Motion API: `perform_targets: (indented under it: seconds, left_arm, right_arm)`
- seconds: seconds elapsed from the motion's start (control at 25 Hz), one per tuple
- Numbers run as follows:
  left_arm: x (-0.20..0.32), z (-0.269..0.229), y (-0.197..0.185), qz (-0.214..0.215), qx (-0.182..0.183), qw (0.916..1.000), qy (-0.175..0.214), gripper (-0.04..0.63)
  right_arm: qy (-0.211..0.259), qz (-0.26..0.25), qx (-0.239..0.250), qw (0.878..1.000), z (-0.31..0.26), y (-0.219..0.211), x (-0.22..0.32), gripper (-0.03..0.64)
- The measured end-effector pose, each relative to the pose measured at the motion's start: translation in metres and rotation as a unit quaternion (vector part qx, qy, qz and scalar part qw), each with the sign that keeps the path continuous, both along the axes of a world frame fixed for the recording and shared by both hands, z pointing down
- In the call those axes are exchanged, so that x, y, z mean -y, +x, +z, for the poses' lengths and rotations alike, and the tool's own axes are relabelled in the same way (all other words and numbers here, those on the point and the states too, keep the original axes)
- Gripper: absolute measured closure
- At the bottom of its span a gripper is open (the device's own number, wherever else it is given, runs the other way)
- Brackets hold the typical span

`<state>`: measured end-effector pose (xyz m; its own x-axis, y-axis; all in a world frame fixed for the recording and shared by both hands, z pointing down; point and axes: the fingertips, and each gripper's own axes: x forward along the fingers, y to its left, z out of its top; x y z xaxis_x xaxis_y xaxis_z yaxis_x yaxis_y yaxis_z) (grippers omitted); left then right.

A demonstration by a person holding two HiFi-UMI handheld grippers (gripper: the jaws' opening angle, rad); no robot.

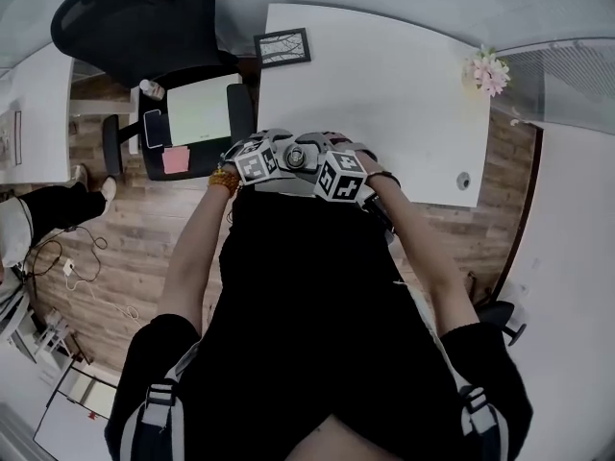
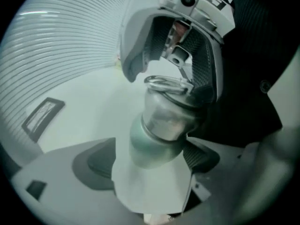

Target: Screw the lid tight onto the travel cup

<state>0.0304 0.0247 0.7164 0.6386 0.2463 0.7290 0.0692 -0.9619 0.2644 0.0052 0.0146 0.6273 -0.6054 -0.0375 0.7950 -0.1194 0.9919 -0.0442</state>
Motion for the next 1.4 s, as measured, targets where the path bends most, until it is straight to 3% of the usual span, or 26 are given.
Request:
perform_targets:
  seconds: [0.12,0.2,0.36,0.44,0.52,0.64,0.76,0.84,0.92,1.04,1.2,1.28,1.4]
  left_arm:
    - [0.004,-0.001,-0.002,-0.102,-0.020,0.9946,0.002,0.155]
    - [0.001,0.003,-0.001,-0.149,-0.022,0.9887,0.001,0.158]
    - [-0.002,0.007,0.003,-0.177,-0.020,0.9841,-0.002,0.218]
    - [-0.007,0.006,0.003,-0.158,-0.017,0.9873,-0.004,0.219]
    - [-0.006,0.007,0.002,-0.119,-0.013,0.9928,-0.001,0.219]
    - [-0.001,0.006,0.005,-0.018,0.004,0.9998,0.000,0.219]
    - [-0.001,0.006,0.003,0.092,0.031,0.9953,0.001,0.218]
    - [-0.003,0.006,0.002,0.118,0.037,0.9923,-0.004,0.215]
    - [-0.001,0.006,0.001,0.092,0.029,0.9953,-0.003,0.207]
    - [0.008,0.006,-0.006,-0.015,0.001,0.9999,0.008,0.178]
    - [0.005,0.003,-0.014,-0.160,-0.031,0.9863,-0.027,0.179]
    - [-0.001,0.005,-0.012,-0.190,-0.038,0.9806,-0.033,0.193]
    - [0.001,0.008,-0.008,-0.199,-0.035,0.9793,-0.016,0.250]
  right_arm:
    - [-0.013,0.087,0.019,0.996,-0.005,0.001,0.005,0.322]
    - [-0.021,0.115,0.011,0.993,0.001,-0.002,0.000,0.324]
    - [-0.007,0.104,-0.006,0.995,0.013,-0.006,-0.001,0.347]
    - [-0.013,0.056,-0.009,0.998,0.014,-0.005,-0.007,0.348]
    - [-0.011,-0.026,-0.018,0.999,0.015,-0.006,-0.009,0.348]
    - [0.005,-0.137,-0.034,0.990,0.014,-0.005,-0.007,0.350]
    - [0.016,-0.168,-0.040,0.985,0.014,-0.008,-0.006,0.348]
    - [0.022,-0.157,-0.036,0.987,0.014,-0.010,-0.006,0.345]
    - [0.023,-0.125,-0.021,0.992,0.012,-0.008,-0.004,0.345]
    - [0.008,-0.028,0.016,0.999,0.003,0.000,0.006,0.322]
    - [-0.038,0.080,0.058,0.994,-0.002,0.004,0.004,0.324]
    - [-0.043,0.092,0.059,0.993,0.002,0.000,-0.001,0.330]
    - [-0.014,0.072,0.041,0.996,0.010,-0.003,0.001,0.377]
